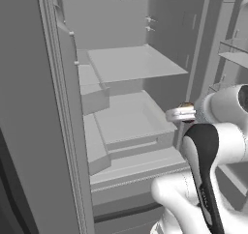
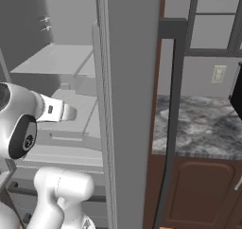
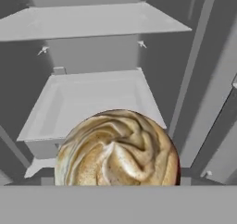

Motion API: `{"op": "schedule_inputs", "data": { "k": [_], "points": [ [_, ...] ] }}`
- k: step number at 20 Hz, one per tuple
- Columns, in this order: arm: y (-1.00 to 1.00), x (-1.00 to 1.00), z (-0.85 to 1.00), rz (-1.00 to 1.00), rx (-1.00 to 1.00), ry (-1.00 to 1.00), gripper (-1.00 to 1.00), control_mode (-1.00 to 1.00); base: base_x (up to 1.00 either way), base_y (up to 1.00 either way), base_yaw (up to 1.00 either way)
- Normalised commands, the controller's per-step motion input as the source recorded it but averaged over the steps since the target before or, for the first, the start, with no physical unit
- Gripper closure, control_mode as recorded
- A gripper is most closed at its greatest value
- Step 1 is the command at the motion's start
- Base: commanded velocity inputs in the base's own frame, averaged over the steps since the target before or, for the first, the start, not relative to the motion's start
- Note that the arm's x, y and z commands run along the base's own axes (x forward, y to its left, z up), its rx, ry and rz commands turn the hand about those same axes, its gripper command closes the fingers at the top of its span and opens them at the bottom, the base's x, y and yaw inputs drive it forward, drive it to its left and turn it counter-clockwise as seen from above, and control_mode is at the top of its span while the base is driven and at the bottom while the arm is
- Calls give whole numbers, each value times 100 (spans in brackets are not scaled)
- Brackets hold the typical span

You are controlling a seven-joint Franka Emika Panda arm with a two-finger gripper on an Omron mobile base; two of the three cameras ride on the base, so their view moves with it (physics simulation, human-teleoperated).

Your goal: Take the cupcakes from the fridge and place them on the empty tray on the dining counter.

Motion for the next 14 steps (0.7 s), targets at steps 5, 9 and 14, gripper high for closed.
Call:
{"op": "schedule_inputs", "data": {
  "k": [5, 9, 14],
  "points": [
    [0, -41, 52, 0, 0, -2, 100, -100, 0, 0, 0],
    [0, -27, 35, 0, 0, 0, 100, 100, -50, 0, 0],
    [0, 0, 0, 0, 0, 0, 100, 100, -100, 11, 0]
  ]
}}
